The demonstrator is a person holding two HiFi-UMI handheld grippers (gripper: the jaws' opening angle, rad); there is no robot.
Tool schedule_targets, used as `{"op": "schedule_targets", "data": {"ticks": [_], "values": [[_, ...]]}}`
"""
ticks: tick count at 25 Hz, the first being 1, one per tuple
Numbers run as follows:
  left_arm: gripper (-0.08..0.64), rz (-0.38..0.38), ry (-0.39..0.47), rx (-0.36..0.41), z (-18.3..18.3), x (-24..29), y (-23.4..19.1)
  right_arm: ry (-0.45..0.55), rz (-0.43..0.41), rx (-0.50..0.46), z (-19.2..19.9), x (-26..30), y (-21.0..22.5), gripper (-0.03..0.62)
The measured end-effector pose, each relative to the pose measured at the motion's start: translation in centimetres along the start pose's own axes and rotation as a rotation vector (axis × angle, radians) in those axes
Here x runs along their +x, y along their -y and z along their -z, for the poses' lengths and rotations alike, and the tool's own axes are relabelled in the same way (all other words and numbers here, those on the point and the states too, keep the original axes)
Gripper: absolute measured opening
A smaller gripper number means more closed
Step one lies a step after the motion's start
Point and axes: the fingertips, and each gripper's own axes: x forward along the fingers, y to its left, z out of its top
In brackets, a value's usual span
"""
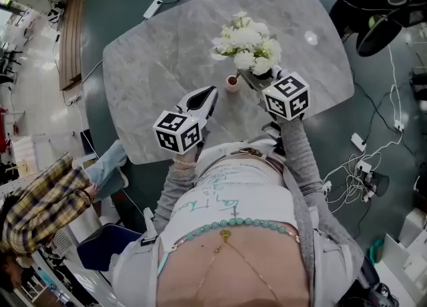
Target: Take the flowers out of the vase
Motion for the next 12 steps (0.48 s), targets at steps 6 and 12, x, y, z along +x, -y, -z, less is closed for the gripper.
{"op": "schedule_targets", "data": {"ticks": [6,12], "values": [[0.000,0.009,-0.005,-0.001,0.2,0.3,0.2,0.021,0.002,-0.006,-1.0,-0.7,-0.2,0.041],[0.000,0.011,-0.010,0.000,0.5,0.6,0.5,0.052,-0.006,-0.019,-2.6,-1.7,-0.8,0.041]]}}
